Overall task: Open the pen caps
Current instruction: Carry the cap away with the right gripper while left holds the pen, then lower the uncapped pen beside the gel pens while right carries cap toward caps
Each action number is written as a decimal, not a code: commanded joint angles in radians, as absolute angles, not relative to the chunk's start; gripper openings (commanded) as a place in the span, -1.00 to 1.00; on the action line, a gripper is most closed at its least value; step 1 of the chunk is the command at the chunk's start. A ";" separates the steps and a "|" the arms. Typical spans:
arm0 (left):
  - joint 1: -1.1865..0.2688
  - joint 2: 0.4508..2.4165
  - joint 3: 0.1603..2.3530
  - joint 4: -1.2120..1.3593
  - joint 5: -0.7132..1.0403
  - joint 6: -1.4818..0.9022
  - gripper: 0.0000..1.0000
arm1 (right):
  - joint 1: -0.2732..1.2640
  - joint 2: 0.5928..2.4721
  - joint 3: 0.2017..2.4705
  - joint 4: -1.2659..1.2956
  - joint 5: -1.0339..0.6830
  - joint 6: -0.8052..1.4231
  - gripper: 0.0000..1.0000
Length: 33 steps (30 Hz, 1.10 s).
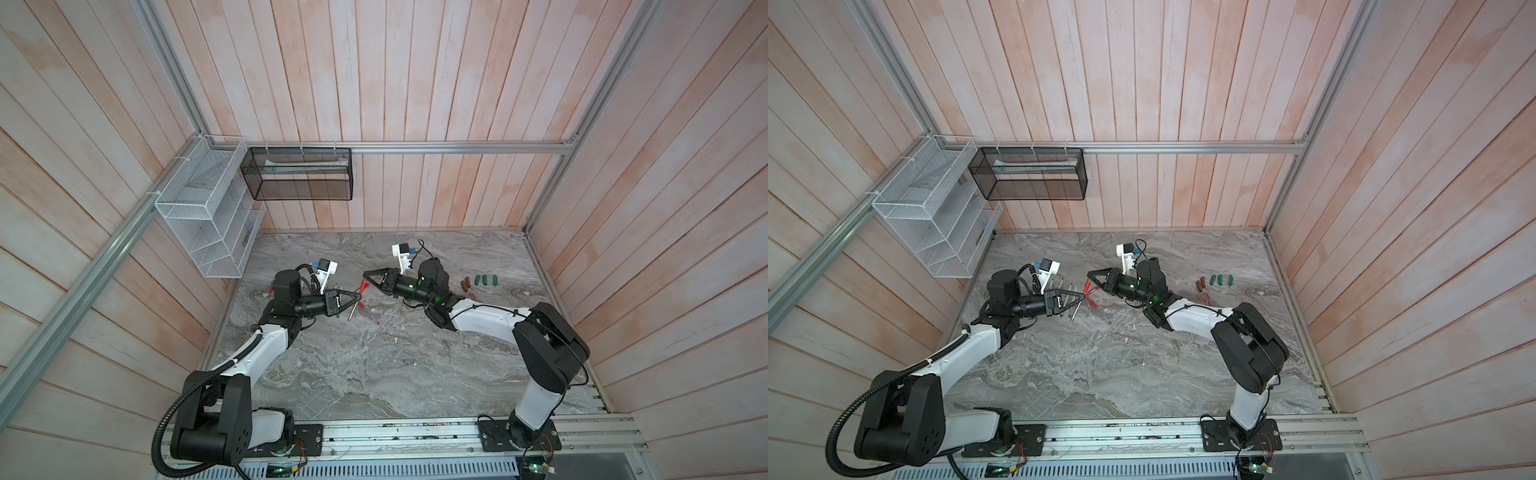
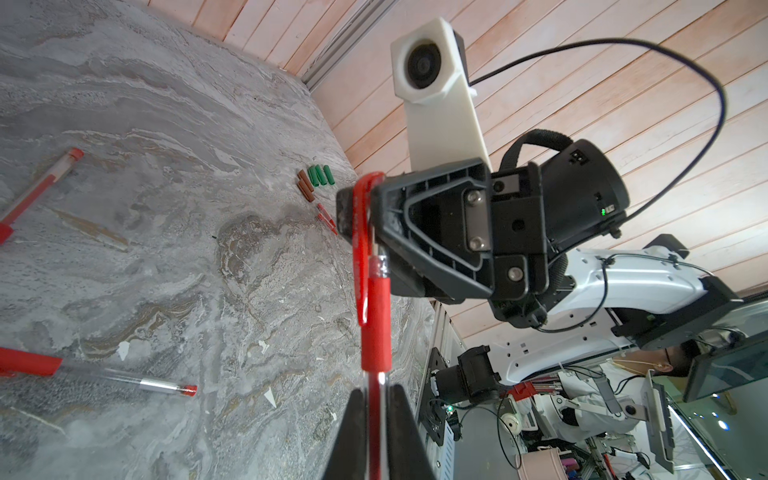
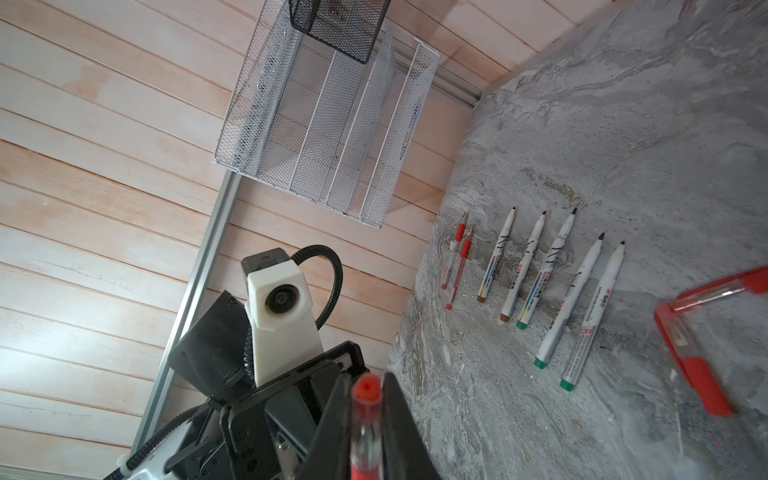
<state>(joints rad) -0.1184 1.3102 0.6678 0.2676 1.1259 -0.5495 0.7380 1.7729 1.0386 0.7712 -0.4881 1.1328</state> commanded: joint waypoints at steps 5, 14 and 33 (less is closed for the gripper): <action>-0.124 1.301 0.676 0.282 1.144 -0.506 -1.00 | 0.667 1.759 1.048 0.783 -0.499 1.159 -1.00; -0.153 1.258 0.647 0.201 1.142 -0.426 -1.00 | 0.376 1.695 1.146 0.876 -0.420 1.262 -1.00; -0.001 1.252 0.767 -0.094 0.664 -0.136 -1.00 | 0.206 1.296 0.828 0.499 -0.484 0.991 -1.00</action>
<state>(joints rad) -0.0265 1.2438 0.7464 0.0132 0.8661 -0.2756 0.2325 1.3651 0.8478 0.6399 -0.4583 1.1042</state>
